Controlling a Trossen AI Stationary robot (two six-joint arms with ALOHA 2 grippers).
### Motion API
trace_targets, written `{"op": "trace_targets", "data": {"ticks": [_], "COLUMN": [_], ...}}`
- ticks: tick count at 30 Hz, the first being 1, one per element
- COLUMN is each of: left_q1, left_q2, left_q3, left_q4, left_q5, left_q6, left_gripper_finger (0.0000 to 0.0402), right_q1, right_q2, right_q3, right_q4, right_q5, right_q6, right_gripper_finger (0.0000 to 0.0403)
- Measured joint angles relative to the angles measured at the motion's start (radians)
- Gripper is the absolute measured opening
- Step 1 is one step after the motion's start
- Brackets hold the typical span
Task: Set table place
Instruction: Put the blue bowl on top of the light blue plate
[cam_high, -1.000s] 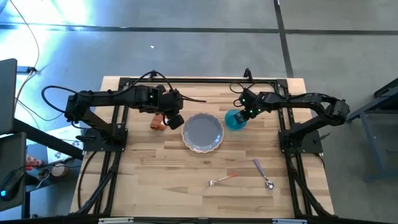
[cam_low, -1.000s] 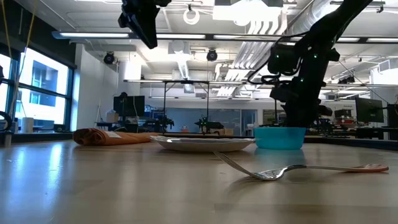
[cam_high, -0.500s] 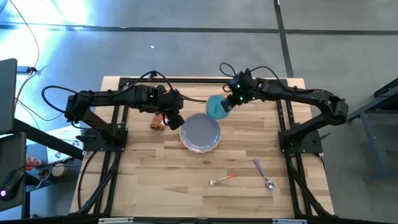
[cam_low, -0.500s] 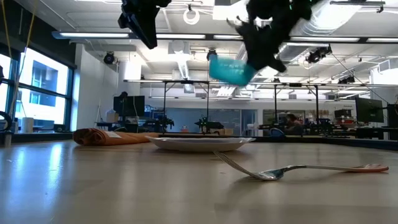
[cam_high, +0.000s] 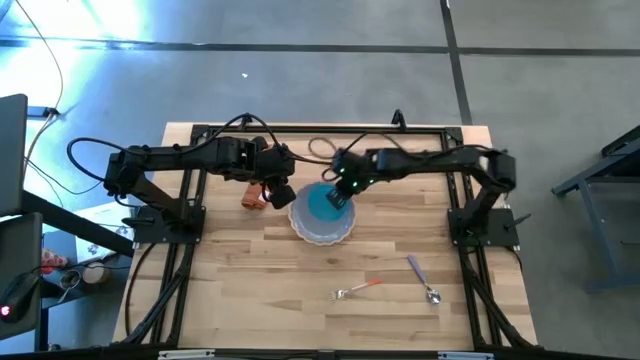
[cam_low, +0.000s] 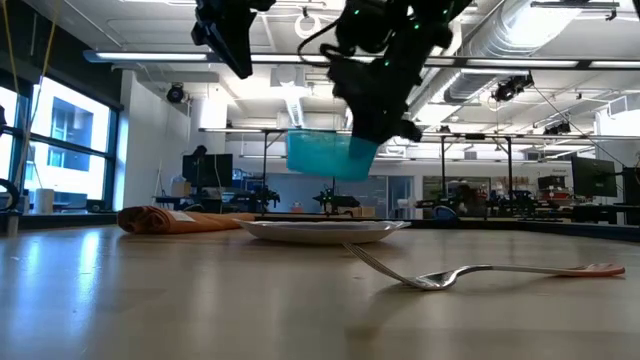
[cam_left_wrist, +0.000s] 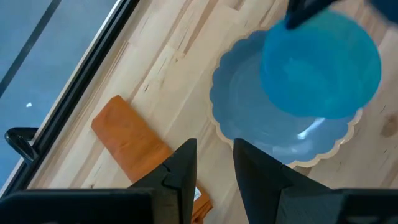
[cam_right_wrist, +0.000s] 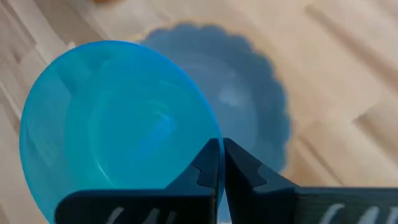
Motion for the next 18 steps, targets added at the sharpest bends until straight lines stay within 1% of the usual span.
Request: {"op": "trace_targets", "data": {"ticks": [5,11,18], "left_q1": [0.000,0.000,0.000], "left_q2": [0.000,0.000,0.000], "left_q3": [0.000,0.000,0.000], "left_q4": [0.000,0.000,-0.001], "left_q5": [0.000,0.000,0.000], "left_q6": [0.005,0.005,0.005], "left_gripper_finger": [0.0095,0.0095,0.0095], "right_q1": [0.023,0.031,0.029], "right_q2": [0.089,0.162,0.180], "right_q3": [0.033,0.034,0.033], "right_q4": [0.004,0.013,0.017], "right_q5": [-0.012,-0.014,-0.014], "right_q6": [0.001,0.015,-0.004], "right_gripper_finger": [0.0000,0.0000,0.0001]}}
